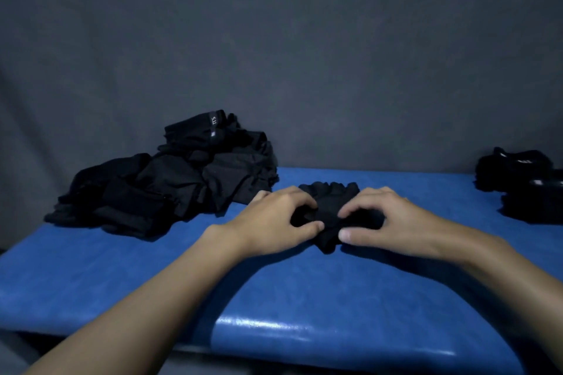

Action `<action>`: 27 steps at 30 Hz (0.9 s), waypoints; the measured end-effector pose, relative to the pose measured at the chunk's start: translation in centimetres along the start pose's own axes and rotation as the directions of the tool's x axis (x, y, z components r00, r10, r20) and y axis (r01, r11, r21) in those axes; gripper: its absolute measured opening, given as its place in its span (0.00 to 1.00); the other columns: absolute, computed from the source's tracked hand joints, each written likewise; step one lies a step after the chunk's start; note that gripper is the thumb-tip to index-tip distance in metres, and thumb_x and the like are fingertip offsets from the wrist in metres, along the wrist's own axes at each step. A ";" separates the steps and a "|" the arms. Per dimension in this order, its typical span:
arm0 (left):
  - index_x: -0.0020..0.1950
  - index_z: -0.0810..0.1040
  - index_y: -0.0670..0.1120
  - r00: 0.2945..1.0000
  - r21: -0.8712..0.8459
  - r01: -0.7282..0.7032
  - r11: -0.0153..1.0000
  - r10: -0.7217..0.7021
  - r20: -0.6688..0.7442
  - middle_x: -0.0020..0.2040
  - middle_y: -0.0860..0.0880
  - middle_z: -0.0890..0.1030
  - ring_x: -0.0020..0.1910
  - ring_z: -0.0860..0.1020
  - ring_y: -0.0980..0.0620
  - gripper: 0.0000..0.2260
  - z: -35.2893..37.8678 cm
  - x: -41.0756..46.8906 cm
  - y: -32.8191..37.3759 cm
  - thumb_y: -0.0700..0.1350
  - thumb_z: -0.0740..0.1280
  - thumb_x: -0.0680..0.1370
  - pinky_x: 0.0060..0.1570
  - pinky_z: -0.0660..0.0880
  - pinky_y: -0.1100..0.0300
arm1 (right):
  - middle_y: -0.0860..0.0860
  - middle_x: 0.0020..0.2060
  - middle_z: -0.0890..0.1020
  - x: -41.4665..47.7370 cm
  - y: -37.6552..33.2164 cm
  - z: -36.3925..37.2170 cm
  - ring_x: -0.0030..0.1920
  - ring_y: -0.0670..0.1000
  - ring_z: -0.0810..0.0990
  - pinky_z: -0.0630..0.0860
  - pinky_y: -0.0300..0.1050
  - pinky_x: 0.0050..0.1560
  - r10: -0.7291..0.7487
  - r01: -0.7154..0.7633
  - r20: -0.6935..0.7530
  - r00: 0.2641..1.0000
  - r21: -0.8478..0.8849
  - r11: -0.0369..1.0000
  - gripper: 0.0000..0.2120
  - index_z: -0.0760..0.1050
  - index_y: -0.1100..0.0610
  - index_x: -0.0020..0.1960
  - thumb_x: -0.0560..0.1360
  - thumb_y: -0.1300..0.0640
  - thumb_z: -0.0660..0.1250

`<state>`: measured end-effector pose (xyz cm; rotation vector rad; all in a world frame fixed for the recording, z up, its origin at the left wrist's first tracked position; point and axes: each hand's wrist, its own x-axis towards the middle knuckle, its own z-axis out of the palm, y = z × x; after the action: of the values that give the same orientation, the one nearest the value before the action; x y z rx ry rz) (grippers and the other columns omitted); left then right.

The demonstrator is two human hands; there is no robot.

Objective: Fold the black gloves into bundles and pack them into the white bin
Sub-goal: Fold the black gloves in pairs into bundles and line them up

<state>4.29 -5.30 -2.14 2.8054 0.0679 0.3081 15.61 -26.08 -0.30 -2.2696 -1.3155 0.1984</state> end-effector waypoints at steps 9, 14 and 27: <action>0.61 0.77 0.57 0.985 -0.017 -0.091 0.996 0.088 -0.146 0.59 0.60 0.77 0.61 0.73 0.58 0.22 -1.6 0.7 -1.8 0.66 0.59 0.73 0.66 0.66 0.52 | 0.36 0.51 0.77 2.2 -1.0 0.3 0.58 0.43 0.69 0.63 0.50 0.66 0.040 -0.054 -0.120 0.992 -0.116 0.992 0.11 0.77 0.41 0.53 0.73 0.40 0.66; 0.61 0.79 0.55 0.953 0.082 -0.032 0.996 0.055 -0.298 0.61 0.60 0.77 0.63 0.72 0.57 0.13 -4.7 0.1 -5.4 0.56 0.66 0.78 0.67 0.63 0.52 | 0.40 0.49 0.81 6.7 -3.8 1.3 0.54 0.43 0.78 0.73 0.45 0.62 0.001 0.011 -0.175 0.985 0.067 0.998 0.07 0.79 0.45 0.51 0.74 0.47 0.69; 0.67 0.76 0.56 0.948 0.198 0.156 0.968 -0.090 -0.306 0.68 0.59 0.72 0.74 0.64 0.58 0.16 -8.3 -3.2 -11.6 0.55 0.66 0.79 0.78 0.49 0.47 | 0.46 0.55 0.80 17.5 -8.1 6.3 0.60 0.50 0.77 0.70 0.57 0.65 0.084 -0.055 -0.193 0.978 0.149 0.987 0.17 0.76 0.48 0.61 0.73 0.49 0.71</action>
<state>-0.77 7.97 1.28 2.9298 0.3658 0.7284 16.19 -5.77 0.42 -2.1542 -1.0850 0.0841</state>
